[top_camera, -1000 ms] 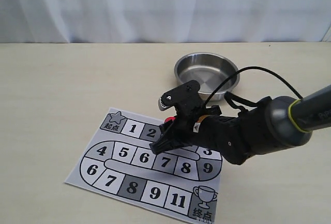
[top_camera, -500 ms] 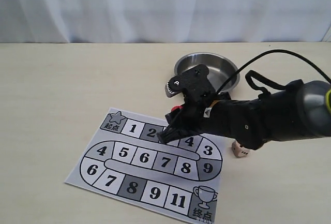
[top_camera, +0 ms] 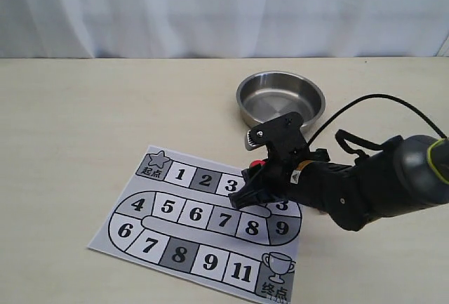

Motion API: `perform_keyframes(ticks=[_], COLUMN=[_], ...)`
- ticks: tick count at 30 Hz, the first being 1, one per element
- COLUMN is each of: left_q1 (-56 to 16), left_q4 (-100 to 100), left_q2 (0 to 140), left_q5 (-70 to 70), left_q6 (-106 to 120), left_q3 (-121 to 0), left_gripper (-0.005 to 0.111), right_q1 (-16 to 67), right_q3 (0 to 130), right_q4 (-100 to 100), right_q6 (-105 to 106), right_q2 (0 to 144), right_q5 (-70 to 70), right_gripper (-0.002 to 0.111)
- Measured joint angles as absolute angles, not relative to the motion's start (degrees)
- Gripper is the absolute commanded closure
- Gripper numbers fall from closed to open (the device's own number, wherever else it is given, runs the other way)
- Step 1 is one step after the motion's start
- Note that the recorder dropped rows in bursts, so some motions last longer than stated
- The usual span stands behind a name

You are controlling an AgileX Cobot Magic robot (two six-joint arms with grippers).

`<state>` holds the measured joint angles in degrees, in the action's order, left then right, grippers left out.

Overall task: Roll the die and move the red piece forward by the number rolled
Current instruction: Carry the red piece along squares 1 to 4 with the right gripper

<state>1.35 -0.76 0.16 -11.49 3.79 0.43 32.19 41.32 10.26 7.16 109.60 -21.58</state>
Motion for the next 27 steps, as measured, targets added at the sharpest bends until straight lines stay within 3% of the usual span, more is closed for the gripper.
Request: perform_keyframes(ticks=[27], left_q1=[1.3], left_q4=[-0.8], left_q2=[0.2], left_q5=[-11.5], left_q6=[3.8], left_q3=[0.4], left_gripper=[0.107], right_q1=[32.2], right_q3=[41.3], right_q4=[9.9], right_q6=[12.1], right_q2=[104.2], right_q5=[-18.7], right_gripper=[0.104])
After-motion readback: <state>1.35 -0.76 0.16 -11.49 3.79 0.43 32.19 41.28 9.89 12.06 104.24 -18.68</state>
